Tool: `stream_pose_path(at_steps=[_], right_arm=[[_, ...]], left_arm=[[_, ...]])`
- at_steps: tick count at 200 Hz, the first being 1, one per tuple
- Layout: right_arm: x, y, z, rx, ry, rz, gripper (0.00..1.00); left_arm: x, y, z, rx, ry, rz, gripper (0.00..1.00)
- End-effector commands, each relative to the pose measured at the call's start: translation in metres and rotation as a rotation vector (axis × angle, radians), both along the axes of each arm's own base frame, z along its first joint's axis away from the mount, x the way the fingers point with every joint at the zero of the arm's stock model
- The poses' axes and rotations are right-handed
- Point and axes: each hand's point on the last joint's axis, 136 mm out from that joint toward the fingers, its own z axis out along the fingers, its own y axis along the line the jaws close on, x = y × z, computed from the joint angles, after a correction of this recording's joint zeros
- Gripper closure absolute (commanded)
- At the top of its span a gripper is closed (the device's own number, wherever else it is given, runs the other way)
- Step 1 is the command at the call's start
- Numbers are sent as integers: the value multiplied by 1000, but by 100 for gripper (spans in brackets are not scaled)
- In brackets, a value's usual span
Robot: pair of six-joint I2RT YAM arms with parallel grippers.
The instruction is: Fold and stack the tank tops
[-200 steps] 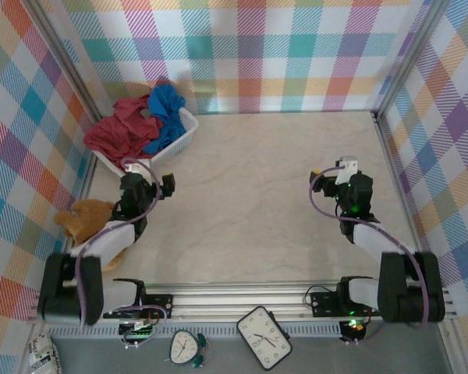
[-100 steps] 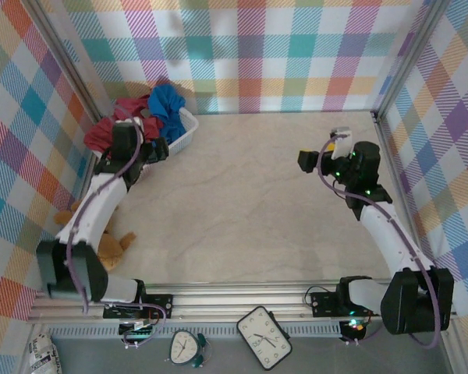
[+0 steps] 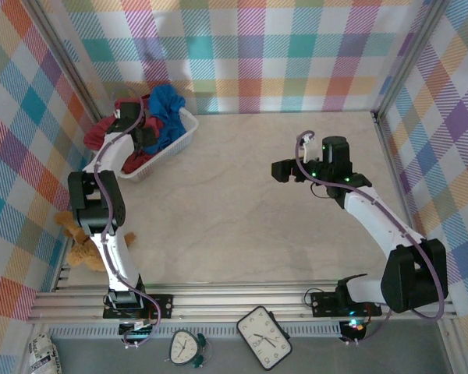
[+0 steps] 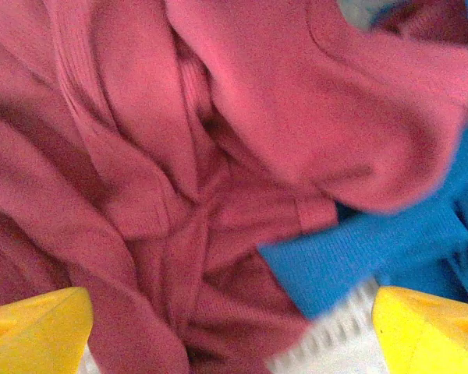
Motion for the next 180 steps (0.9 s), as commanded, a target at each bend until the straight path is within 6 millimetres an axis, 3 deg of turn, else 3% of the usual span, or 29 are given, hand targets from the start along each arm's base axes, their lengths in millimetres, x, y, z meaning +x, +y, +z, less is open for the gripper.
stream_pose_path(at_steps=[1, 33, 70, 85, 115, 125, 158, 180], right_arm=[[7, 8, 8, 11, 0, 8, 1], [12, 11, 2, 0, 15, 8, 1], [17, 16, -5, -2, 38, 17, 1], [18, 15, -10, -11, 48, 15, 1], [20, 15, -10, -19, 43, 13, 1], [20, 16, -9, -19, 42, 15, 1], [20, 19, 0, 5, 25, 30, 1], [18, 27, 8, 56, 16, 60, 1]], left_arm=[[18, 39, 12, 95, -47, 98, 9], [46, 45, 17, 106, -120, 64, 14], [66, 47, -3, 125, -63, 26, 28], [71, 46, -6, 129, -54, 11, 44], [78, 41, 1, 116, -59, -22, 87], [80, 40, 11, 111, -75, -29, 100], [74, 32, 65, 94, -155, -57, 100], [61, 24, 117, 76, -232, -79, 100]])
